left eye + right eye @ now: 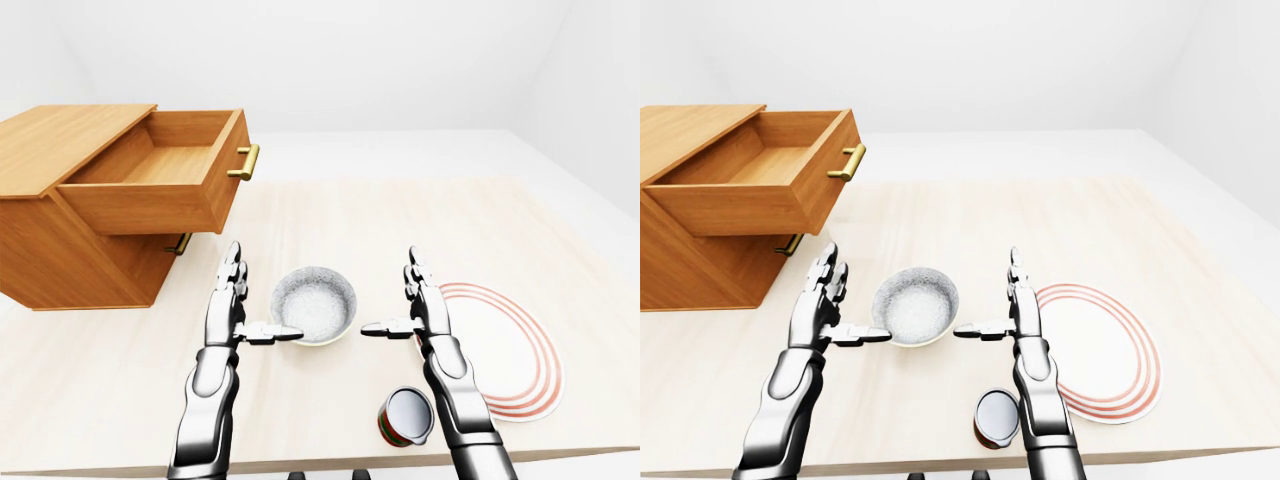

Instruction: Put the bowl on top of the cabinet.

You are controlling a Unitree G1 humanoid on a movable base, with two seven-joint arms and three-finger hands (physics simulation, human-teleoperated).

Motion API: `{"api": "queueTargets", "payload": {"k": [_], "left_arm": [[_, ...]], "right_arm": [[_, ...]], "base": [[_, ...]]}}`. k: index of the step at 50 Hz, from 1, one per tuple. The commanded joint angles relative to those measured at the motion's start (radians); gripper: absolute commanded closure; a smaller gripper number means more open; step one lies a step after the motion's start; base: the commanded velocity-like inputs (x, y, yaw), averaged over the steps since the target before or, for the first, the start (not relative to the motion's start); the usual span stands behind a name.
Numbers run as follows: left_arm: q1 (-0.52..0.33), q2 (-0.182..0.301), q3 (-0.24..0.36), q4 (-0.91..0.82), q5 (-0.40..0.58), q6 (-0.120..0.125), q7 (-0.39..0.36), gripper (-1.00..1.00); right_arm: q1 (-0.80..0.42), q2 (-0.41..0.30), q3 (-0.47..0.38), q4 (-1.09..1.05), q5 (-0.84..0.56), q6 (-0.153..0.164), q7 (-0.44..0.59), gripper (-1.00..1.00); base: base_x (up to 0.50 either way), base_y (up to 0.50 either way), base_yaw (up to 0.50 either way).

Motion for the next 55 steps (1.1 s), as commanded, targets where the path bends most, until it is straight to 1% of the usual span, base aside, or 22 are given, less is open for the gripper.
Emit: {"api": "queueTargets", "payload": {"k": [1, 12, 13, 14, 17, 18, 19, 20, 22, 23, 24, 26, 27, 32, 33, 36, 46, 49, 50, 51, 53, 55], "left_arm": [[0.011, 0.002, 0.001, -0.015, 0.001, 0.0, -0.008, -1.0], [0.037, 0.001, -0.006, -0.093, 0.028, 0.0, -0.014, -1.0], [0.046, 0.002, -0.014, -0.1, 0.054, -0.005, -0.008, -1.0], [0.046, 0.001, -0.014, -0.117, 0.057, 0.0, -0.009, -1.0], [0.054, -0.001, -0.021, -0.132, 0.076, -0.001, -0.01, -1.0], [0.057, 0.0, -0.031, -0.119, 0.11, -0.047, 0.003, -1.0], [0.059, -0.002, -0.033, -0.118, 0.117, -0.059, 0.004, -1.0], [0.066, -0.003, -0.044, -0.113, 0.143, -0.088, 0.015, -1.0], [0.07, -0.006, -0.05, -0.115, 0.146, -0.089, 0.011, -1.0], [0.073, -0.007, -0.06, -0.105, 0.165, -0.113, 0.019, -1.0], [0.074, -0.007, -0.061, -0.104, 0.166, -0.114, 0.02, -1.0], [0.105, -0.009, -0.095, -0.093, 0.228, -0.175, 0.046, -1.0], [0.106, -0.009, -0.096, -0.093, 0.23, -0.175, 0.047, -1.0], [0.151, -0.006, -0.136, -0.109, 0.319, -0.175, 0.092, -1.0], [0.16, -0.005, -0.145, -0.102, 0.34, -0.175, 0.102, -1.0], [0.177, 0.001, -0.165, -0.067, 0.408, -0.175, 0.153, -1.0], [0.202, 0.012, -0.182, -0.016, 0.542, -0.175, 0.253, -1.0], [0.202, 0.011, -0.181, -0.015, 0.544, -0.175, 0.253, -1.0], [0.201, 0.014, -0.183, 0.001, 0.589, -0.175, 0.293, -1.0], [0.201, 0.014, -0.182, 0.003, 0.592, -0.175, 0.295, -1.0], [0.2, 0.014, -0.188, 0.018, 0.657, -0.175, 0.341, -1.0], [0.199, 0.014, -0.19, 0.024, 0.679, -0.175, 0.364, -1.0]], "right_arm": [[0.0, 0.001, 0.0, 0.004, -0.004, 0.008, -0.015, -1.0], [0.001, -0.001, -0.003, 0.008, 0.001, 0.004, -0.015, -1.0], [0.0, -0.001, -0.004, 0.008, 0.002, 0.005, -0.015, -1.0], [-0.002, -0.001, -0.004, 0.014, 0.002, 0.0, -0.016, -1.0], [-0.004, -0.001, -0.004, 0.018, 0.002, -0.001, -0.015, -1.0], [-0.005, -0.002, -0.004, 0.021, 0.001, -0.003, -0.015, -1.0], [-0.005, -0.001, -0.003, 0.019, 0.001, -0.002, -0.016, -1.0], [-0.007, -0.002, -0.003, 0.023, 0.001, -0.002, -0.015, -1.0], [-0.008, -0.002, -0.003, 0.024, 0.0, -0.003, -0.016, -1.0], [-0.008, -0.002, -0.004, 0.022, 0.001, -0.001, -0.015, -1.0], [-0.008, -0.002, -0.004, 0.022, 0.001, -0.001, -0.015, -1.0], [-0.008, -0.002, -0.004, 0.024, 0.002, -0.002, -0.015, -1.0], [-0.007, -0.002, -0.004, 0.024, 0.002, -0.002, -0.015, -1.0], [-0.012, -0.003, -0.005, 0.035, 0.001, -0.007, -0.016, -1.0], [-0.012, -0.002, -0.004, 0.03, 0.001, -0.003, -0.017, -1.0], [-0.012, -0.004, -0.009, 0.032, 0.005, -0.005, -0.013, -1.0], [-0.021, -0.005, -0.009, 0.051, 0.006, -0.011, -0.014, -1.0], [-0.021, -0.005, -0.009, 0.052, 0.006, -0.011, -0.014, -1.0], [-0.026, -0.006, -0.01, 0.06, 0.007, -0.012, -0.013, -1.0], [-0.026, -0.006, -0.01, 0.061, 0.007, -0.013, -0.013, -1.0], [-0.028, -0.006, -0.011, 0.059, 0.008, -0.009, -0.015, -1.0], [-0.03, -0.006, -0.01, 0.063, 0.008, -0.011, -0.014, -1.0]], "base": [[0.0, 0.0, 0.0], [0.0, 0.0, 0.0], [0.0, 0.0, 0.0], [0.0, 0.0, 0.0], [0.0, 0.0, 0.0], [0.0, 0.0, 0.0], [0.0, 0.0, 0.0], [0.0, 0.0, 0.0], [0.0, 0.0, 0.0], [0.0, 0.0, 0.0], [0.0, 0.0, 0.0], [0.0, 0.0, 0.0], [0.0, 0.0, 0.0], [0.0, 0.0, 0.0], [0.0, 0.0, 0.0], [0.0, 0.0, 0.0], [0.0, 0.0, 0.0], [0.0, 0.0, 0.0], [0.0, 0.0, 0.0], [0.0, 0.0, 0.0], [0.0, 0.0, 0.0], [0.0, 0.0, 0.0]]}}
